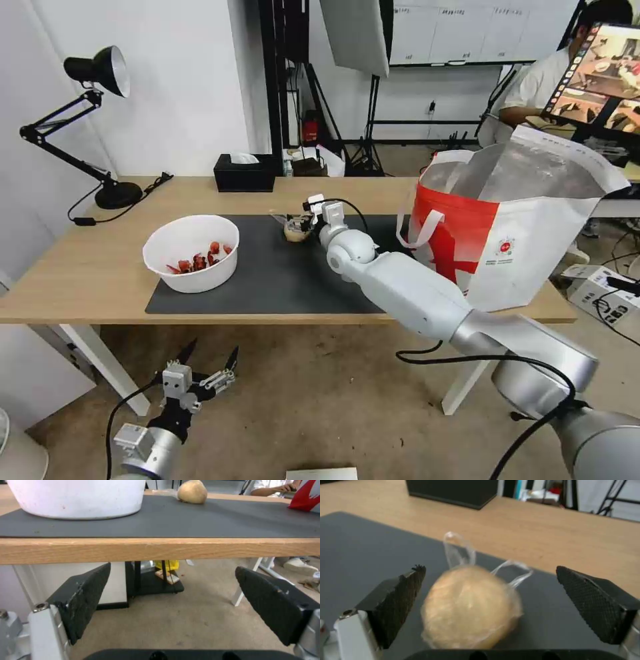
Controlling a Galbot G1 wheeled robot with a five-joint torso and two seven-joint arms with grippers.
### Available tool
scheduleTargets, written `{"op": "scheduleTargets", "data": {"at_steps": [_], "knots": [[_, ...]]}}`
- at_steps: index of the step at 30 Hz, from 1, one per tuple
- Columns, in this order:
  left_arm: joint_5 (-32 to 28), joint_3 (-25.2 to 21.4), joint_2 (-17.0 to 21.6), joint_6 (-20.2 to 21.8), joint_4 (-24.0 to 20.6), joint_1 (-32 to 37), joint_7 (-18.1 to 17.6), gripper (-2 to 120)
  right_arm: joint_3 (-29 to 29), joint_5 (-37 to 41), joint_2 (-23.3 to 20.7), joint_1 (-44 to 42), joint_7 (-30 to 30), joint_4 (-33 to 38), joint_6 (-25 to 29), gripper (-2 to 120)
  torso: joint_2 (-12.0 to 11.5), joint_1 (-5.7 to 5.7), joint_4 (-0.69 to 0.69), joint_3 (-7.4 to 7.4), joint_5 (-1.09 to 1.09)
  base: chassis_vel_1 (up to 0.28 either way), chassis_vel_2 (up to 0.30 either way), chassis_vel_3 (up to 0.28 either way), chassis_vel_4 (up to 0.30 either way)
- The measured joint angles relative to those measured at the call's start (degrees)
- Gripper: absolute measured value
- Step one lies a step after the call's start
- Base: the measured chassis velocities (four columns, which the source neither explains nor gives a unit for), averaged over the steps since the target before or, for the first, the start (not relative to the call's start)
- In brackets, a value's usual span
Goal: Pick up the trash from the table and place it into the takeout bag.
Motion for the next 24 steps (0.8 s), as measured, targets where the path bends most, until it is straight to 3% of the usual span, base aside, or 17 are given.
{"op": "scheduleTargets", "data": {"at_steps": [10,19,24], "knots": [[-0.18,-0.19,0.18,-0.07,-0.02,0.23,0.03,100,1.31,-2.11,4.23,-0.22,-1.89,-6.25,-0.44,100,0.01,0.00,0.01,0.00,0.00,0.000,0.000,0.000,0.000],[-0.21,-0.26,0.09,-0.26,-0.04,0.43,0.04,100,1.52,-3.14,5.01,-0.23,-2.53,-7.47,-1.19,100,0.01,0.00,0.00,0.00,0.00,0.000,0.000,0.000,0.000],[-0.19,-0.28,-0.09,-0.62,-0.11,0.64,0.03,100,1.59,-3.03,5.02,-0.52,-2.54,-7.54,-1.39,84,0.01,0.00,0.00,0.00,0.01,0.000,0.000,0.000,0.000]]}}
